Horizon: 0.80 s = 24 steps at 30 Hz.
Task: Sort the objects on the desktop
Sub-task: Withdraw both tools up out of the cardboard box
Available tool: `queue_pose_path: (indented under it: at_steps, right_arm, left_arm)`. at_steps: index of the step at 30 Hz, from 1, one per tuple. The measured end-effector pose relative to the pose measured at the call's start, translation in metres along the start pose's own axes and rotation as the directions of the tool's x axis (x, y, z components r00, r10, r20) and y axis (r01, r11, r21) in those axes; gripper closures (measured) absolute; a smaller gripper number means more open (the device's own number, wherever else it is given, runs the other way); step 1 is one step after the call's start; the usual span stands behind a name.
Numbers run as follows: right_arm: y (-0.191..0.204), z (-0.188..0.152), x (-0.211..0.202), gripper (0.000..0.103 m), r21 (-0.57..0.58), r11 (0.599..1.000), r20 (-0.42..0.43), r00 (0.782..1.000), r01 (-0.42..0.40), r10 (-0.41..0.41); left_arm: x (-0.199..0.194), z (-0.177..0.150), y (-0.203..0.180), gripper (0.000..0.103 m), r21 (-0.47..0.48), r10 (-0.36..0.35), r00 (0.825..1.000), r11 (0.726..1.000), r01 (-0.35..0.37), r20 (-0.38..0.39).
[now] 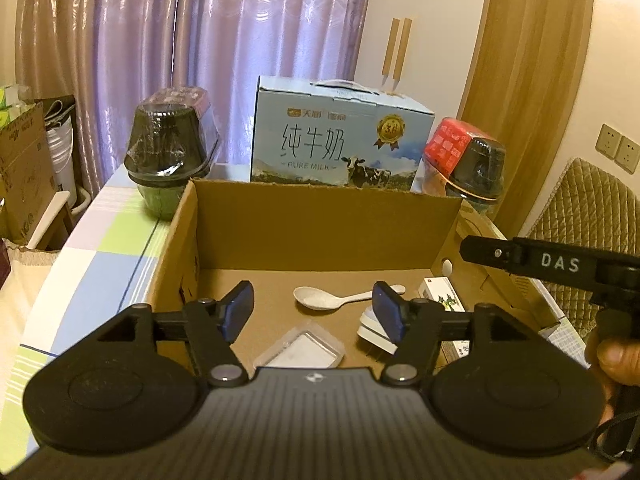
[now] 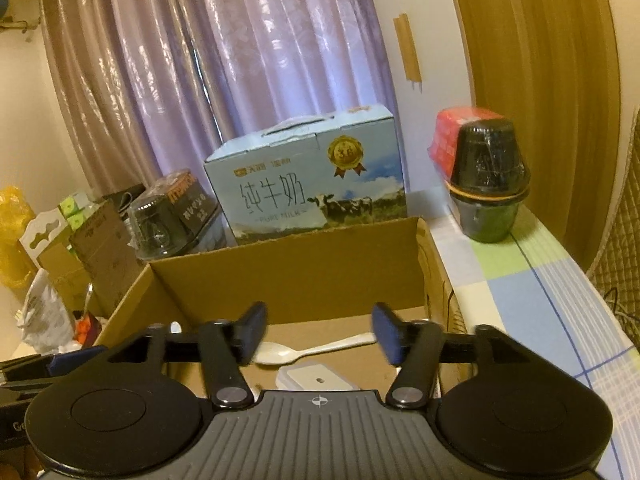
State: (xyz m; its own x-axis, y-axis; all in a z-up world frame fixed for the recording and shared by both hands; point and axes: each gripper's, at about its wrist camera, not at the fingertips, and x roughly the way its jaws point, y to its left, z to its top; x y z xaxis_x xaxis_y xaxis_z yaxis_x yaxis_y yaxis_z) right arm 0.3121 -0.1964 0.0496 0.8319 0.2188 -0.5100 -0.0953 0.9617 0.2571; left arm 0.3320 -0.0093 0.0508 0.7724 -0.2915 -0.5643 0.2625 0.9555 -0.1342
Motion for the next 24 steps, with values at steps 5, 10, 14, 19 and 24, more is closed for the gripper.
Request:
queue_pose_path:
  at_steps: [5,10,14,19,24]
  right_arm:
    - [0.008,0.0,-0.014,0.024,-0.032,0.999,0.039,0.999,-0.018,0.019]
    - [0.016,-0.003,-0.03,0.013,-0.066,0.997,0.062,0.997,-0.052,0.056]
    - [0.022,-0.006,-0.042,0.011,-0.1,0.992,0.081,0.993,-0.077,0.086]
    - [0.03,-0.019,-0.061,0.01,-0.158,0.985,0.088,0.992,-0.072,0.087]
    - [0.028,-0.042,-0.086,0.009,-0.148,0.981,0.041,0.991,-0.122,0.13]
  left_arm:
    - [-0.013,0.004,0.003,0.028,0.006,0.011,1.0,1.0,-0.011,0.016]
    - [-0.032,0.009,0.005,0.015,0.031,0.022,0.999,0.999,-0.022,0.03]
    - [-0.051,0.007,0.014,0.009,0.027,0.039,0.999,0.999,-0.04,0.038]
    - [-0.074,-0.005,0.025,0.005,0.042,0.06,0.998,0.997,-0.061,0.023]
    - [-0.106,-0.021,0.04,0.003,0.032,0.081,0.996,0.996,-0.082,0.035]
